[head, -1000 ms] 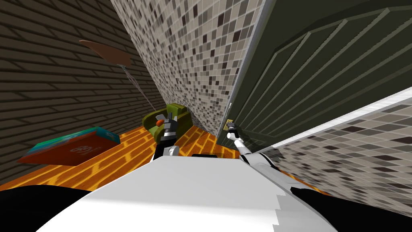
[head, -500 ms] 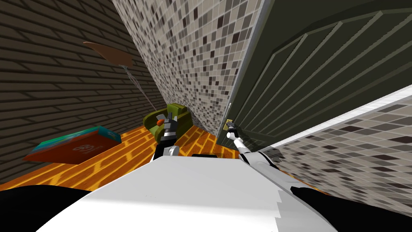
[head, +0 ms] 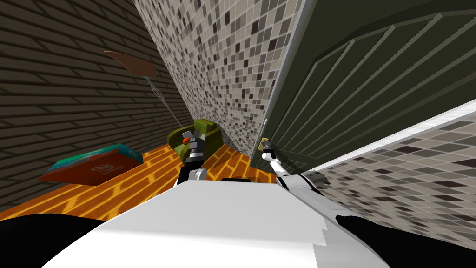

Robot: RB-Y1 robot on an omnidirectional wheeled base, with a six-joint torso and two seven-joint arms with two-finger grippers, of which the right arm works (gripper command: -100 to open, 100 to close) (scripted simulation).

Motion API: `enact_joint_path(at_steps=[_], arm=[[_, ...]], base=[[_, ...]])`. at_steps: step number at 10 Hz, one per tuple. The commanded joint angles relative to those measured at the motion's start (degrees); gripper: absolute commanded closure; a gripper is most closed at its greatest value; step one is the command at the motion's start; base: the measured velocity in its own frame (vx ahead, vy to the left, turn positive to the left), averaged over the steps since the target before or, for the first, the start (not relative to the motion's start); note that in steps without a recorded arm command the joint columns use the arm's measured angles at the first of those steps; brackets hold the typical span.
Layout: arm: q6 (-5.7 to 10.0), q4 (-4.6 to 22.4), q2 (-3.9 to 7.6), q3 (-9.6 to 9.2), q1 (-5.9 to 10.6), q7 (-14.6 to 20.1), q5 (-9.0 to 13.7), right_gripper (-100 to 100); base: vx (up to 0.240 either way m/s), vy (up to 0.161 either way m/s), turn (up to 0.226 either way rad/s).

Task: Pull the door open

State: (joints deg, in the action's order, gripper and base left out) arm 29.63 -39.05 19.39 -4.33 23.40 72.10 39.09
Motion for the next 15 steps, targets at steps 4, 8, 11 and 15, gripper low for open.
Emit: enact_joint_path(at_steps=[4, 8, 11, 15], arm=[[-0.09, -0.70, 0.24, -0.72, -0.27, 3.41, 0.31, 100], [-0.43, -0.76, -0.44, -0.29, -0.52, 2.93, 0.61, -100], [-0.85, -0.69, -0.94, -0.40, -0.93, 3.01, 0.71, -100], [0.16, -0.23, -0.79, -0.48, -1.17, 3.34, 0.65, -100]], base=[[-0.052, -0.015, 0.039], [-0.180, 0.064, -0.027], [-0.198, 0.068, -0.051], [0.072, -0.041, 0.016]])
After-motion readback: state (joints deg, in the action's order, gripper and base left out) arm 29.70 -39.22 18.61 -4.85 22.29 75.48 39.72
